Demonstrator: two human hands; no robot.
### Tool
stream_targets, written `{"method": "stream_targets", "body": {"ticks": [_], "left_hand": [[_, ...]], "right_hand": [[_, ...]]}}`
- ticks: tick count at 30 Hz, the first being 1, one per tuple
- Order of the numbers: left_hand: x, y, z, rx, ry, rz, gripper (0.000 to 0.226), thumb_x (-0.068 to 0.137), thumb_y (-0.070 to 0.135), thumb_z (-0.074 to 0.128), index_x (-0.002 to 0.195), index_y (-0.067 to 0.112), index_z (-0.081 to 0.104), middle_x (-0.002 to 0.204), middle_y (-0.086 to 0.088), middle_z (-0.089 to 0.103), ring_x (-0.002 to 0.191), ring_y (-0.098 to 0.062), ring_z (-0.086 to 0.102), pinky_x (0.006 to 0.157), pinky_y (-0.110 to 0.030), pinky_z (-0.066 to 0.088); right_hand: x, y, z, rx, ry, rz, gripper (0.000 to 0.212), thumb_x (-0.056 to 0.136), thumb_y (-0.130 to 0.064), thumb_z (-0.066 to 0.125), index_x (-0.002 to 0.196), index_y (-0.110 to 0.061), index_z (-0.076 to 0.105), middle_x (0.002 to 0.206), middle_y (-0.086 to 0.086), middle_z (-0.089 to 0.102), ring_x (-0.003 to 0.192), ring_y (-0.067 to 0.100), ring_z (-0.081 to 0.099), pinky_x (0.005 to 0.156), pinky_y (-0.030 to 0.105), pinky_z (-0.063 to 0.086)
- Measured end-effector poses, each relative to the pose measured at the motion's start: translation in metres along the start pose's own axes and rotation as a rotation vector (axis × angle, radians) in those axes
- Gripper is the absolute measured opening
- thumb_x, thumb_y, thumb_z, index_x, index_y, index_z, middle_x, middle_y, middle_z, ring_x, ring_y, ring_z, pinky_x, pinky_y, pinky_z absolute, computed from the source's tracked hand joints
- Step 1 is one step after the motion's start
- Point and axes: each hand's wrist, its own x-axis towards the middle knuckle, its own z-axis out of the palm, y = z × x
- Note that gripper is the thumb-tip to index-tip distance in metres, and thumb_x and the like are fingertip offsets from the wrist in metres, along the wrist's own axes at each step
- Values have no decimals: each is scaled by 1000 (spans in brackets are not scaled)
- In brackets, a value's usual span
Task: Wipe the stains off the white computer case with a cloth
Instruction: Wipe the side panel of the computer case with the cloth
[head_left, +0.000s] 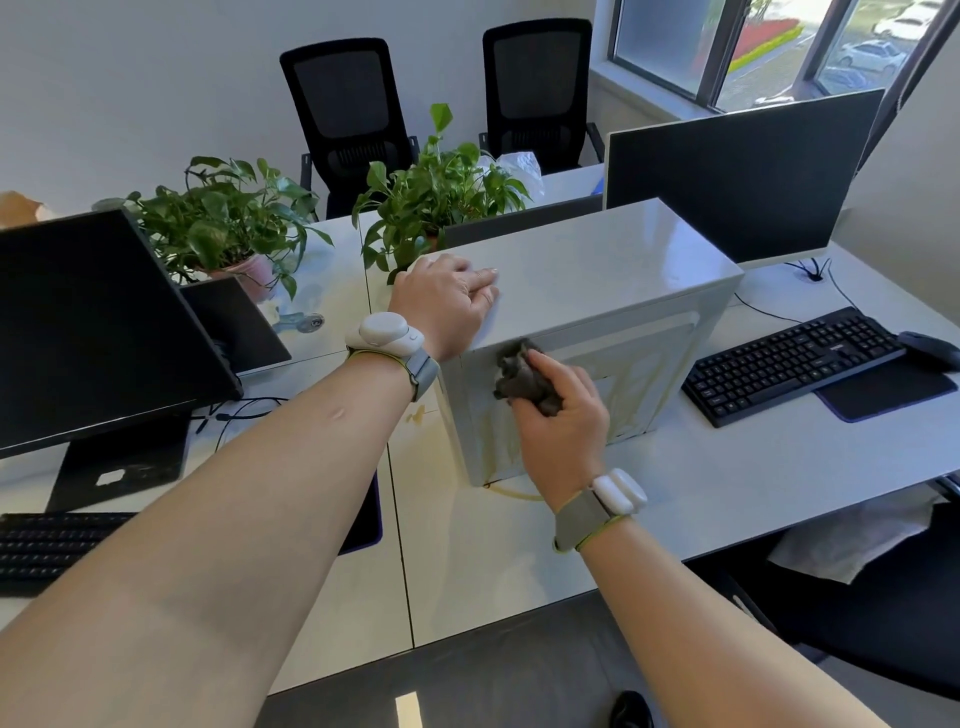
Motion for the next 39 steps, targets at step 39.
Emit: {"method": "stream_targets", "body": {"ticks": [39], "left_hand": [[1,1,-1,-16,-12,-16,44,99,59,38,133,47,63,141,11,57,131,-23,45,105,-44,37]], "right_hand": [[-13,24,-9,-73,-74,157,47,82,0,74,125,-19,73,107,-6,64,92,-4,57,84,12,47]]}}
